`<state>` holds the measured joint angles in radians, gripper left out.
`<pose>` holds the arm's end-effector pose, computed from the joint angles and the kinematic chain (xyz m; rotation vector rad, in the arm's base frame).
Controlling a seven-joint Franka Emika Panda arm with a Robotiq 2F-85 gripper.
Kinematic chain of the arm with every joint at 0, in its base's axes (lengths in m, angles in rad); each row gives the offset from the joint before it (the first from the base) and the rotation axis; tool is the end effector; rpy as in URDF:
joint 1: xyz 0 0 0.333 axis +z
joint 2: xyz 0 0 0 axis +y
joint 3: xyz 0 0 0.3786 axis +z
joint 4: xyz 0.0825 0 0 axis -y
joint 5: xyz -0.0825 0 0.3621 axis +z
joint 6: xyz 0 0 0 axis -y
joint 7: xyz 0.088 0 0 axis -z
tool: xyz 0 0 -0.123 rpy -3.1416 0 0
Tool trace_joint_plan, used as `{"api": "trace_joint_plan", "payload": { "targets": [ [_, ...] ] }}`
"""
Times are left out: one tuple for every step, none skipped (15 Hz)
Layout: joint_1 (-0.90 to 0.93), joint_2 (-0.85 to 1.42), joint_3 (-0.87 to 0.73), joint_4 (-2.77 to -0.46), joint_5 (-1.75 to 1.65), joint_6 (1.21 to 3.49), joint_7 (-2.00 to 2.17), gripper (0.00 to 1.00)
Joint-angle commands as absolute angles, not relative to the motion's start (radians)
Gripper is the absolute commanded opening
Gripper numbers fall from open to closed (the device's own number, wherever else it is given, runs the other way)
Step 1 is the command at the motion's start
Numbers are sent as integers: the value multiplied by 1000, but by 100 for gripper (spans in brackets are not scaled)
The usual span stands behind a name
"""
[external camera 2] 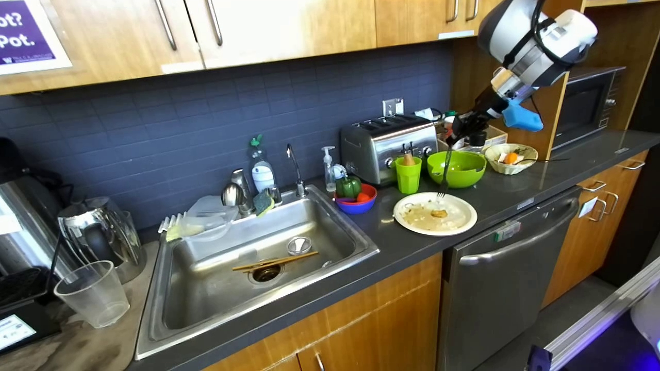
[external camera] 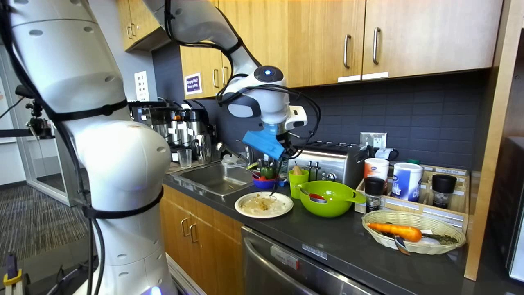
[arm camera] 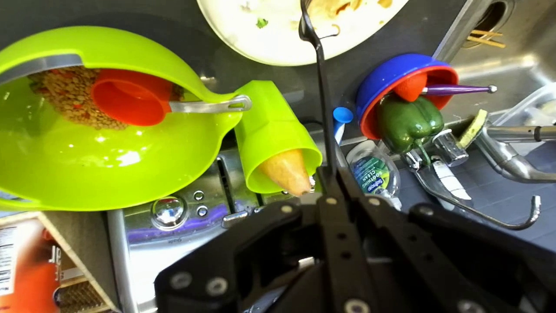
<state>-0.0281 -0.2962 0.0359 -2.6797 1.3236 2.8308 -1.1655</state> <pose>0.3848 -0.0415 0.4166 -2.6674 0.0390 -0.9075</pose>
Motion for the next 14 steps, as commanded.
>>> {"api": "trace_joint_plan", "payload": {
  "targets": [
    [-1,-317,73,-2701,1378,2910,-1157,1],
    [2,-320,80,-2705,1378,2925,-1152,1],
    [5,-321,87,-2706,1382,2944,-1150,1],
    [9,-321,95,-2709,1386,2963,-1146,1],
    [11,-320,105,-2711,1389,2985,-1143,1],
    [13,-319,113,-2713,1391,3003,-1140,1],
    [17,-319,122,-2717,1390,3019,-1131,1],
    [21,-318,131,-2723,1389,3032,-1123,1],
    [26,-318,138,-2728,1390,3043,-1117,1],
    [31,-317,146,-2732,1393,3054,-1108,1],
    [38,-319,153,-2739,1396,3063,-1098,1],
    [44,-320,160,-2743,1400,3073,-1092,1],
    [50,-322,167,-2747,1403,3083,-1083,1],
    [56,-323,174,-2751,1409,3097,-1078,1]
  ]
}}
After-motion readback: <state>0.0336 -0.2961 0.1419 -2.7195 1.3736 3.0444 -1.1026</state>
